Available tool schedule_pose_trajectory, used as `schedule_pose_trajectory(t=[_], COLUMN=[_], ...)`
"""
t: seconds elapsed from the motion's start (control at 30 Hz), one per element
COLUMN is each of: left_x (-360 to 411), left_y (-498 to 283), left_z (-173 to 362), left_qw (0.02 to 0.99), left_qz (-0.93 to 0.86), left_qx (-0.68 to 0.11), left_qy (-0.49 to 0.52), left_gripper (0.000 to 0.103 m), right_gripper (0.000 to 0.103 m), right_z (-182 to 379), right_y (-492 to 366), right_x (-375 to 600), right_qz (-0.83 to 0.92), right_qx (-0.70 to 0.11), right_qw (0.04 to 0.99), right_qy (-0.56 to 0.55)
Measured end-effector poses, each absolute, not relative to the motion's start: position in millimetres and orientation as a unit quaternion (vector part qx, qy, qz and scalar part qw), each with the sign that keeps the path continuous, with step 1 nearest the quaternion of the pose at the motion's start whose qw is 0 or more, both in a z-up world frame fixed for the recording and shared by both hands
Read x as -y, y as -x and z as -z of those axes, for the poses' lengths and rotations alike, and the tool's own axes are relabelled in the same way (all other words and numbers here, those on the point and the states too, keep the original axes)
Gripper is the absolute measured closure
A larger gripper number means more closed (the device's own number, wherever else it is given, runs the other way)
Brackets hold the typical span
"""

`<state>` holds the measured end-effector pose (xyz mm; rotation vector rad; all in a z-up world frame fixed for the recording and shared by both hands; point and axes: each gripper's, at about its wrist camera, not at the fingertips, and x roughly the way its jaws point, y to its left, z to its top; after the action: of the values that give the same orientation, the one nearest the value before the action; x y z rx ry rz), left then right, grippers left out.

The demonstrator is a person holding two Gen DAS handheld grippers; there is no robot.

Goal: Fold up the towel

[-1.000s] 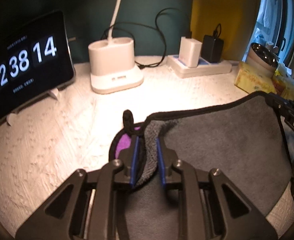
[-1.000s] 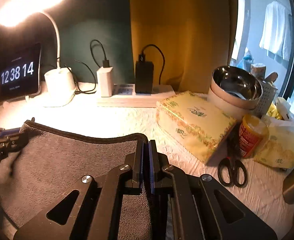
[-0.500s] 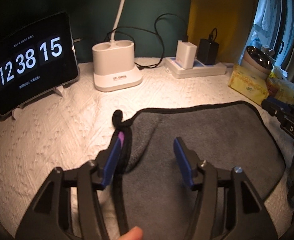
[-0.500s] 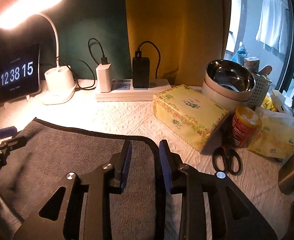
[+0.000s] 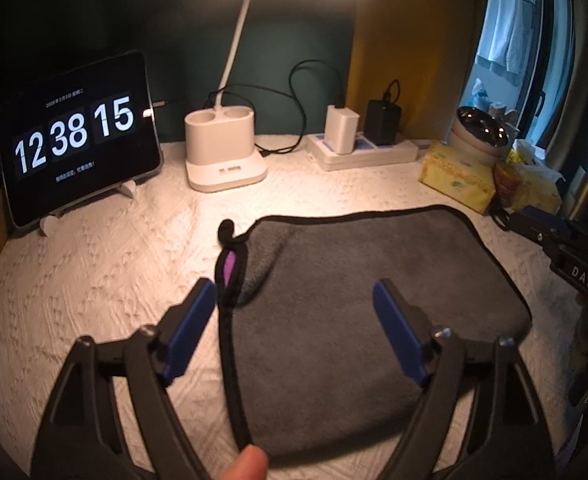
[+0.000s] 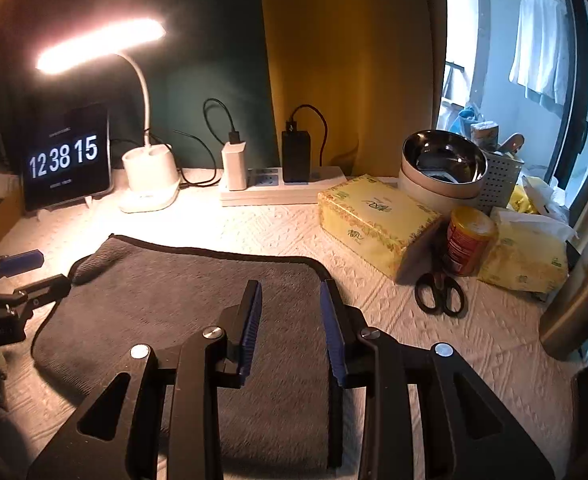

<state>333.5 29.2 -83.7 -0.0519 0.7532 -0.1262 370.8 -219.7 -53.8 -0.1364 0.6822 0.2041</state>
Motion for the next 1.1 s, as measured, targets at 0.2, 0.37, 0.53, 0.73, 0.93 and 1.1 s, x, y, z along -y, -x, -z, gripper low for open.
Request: schedule_pose_trajectory(t=[0.2,0.37,0.53,0.73,0.93,1.1], left_x=[-27.2,-27.5,-23.0,-18.6,-21.7,-21.2], left_y=[-307.7,-285.7,-261.9,-232.1,-204.2,-179.1], left_z=[76.3,66.7,57.7,53.0,48.8,43.6], left_qw=[0.933,0.939,0.946,0.953,0.957,0.961], left_qz=[0.055,0.058,0.057,0.045,0.027,0.023], left_qx=[-0.354,-0.335,-0.319,-0.299,-0.286,-0.274], left_qy=[0.031,0.040,0.028,0.023,0.030,0.026], left_gripper=[0.011,0.010,0.009,0.009,0.009,0.009], right_gripper=[0.069,0.058,0.058,0.057,0.056,0.056], right_z=[45.2,40.4,37.9,34.4,29.0,22.1], right_y=[-347.8,-329.0,-311.2,-288.9,-267.9,-248.5], right_x=[220.0,223.5,226.8,228.7,226.2,223.1], right_qz=[-0.103,-0.104,-0.105,-0.110,-0.116,-0.122], right_qx=[-0.327,-0.324,-0.321,-0.316,-0.309,-0.300], right_qw=[0.937,0.938,0.939,0.940,0.942,0.944], right_qy=[0.068,0.069,0.069,0.066,0.067,0.069])
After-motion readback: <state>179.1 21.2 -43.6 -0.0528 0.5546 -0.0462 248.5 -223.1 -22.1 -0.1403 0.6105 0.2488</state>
